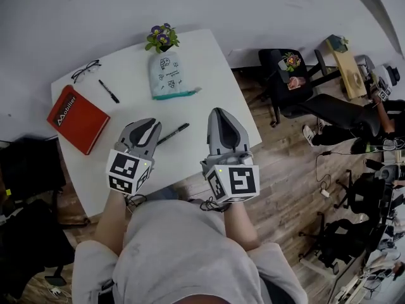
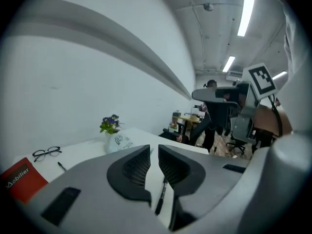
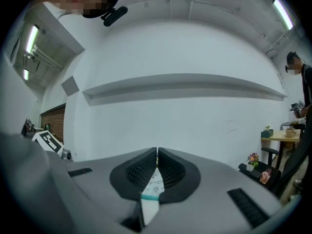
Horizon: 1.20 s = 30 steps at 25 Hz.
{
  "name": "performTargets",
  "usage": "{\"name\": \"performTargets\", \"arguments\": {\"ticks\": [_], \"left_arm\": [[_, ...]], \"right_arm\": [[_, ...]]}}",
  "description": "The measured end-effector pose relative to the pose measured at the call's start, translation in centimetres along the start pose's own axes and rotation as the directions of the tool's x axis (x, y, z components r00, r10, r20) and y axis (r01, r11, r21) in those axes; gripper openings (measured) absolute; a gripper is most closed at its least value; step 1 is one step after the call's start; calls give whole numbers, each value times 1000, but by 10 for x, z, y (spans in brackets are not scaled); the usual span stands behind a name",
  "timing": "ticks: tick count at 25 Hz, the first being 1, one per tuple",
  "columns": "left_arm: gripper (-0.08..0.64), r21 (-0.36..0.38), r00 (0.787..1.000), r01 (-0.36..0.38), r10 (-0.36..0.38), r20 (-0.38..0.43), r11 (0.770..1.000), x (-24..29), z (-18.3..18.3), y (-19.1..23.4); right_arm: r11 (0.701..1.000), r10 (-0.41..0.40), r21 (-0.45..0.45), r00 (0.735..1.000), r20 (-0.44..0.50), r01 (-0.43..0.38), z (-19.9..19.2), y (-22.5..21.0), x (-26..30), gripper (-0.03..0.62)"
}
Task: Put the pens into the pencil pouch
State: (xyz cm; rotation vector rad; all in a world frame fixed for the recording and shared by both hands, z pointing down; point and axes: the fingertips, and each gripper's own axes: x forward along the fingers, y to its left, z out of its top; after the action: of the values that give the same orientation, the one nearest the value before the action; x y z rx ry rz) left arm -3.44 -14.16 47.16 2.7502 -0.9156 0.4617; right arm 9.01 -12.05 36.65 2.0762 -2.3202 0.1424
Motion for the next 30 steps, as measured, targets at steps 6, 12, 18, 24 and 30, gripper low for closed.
{"name": "performTargets", "arguments": {"ticks": [6, 12, 18, 24, 30], "left_arm": [[126, 13, 967, 122, -116, -228, 992, 31, -70, -11], [126, -21, 953, 161, -161, -257, 987, 43, -89, -13], [89, -21, 962, 141, -142, -232, 990, 48, -85, -6], [43, -33, 971, 96, -101, -215, 995, 51, -78, 5], [32, -63, 980, 15, -27, -195, 998, 54, -70, 19]], "right_arm": [[1000, -29, -5, 997, -66, 29, -25, 2, 6, 32], [998, -50, -40, 989, -138, 45, -52, -4, 16, 32], [1000, -26, -4, 964, -266, 26, -94, -16, 31, 32], [1000, 5, 13, 944, -329, -1, -111, -29, 51, 32], [990, 106, -38, 894, -436, -136, -137, -30, 76, 32]]}}
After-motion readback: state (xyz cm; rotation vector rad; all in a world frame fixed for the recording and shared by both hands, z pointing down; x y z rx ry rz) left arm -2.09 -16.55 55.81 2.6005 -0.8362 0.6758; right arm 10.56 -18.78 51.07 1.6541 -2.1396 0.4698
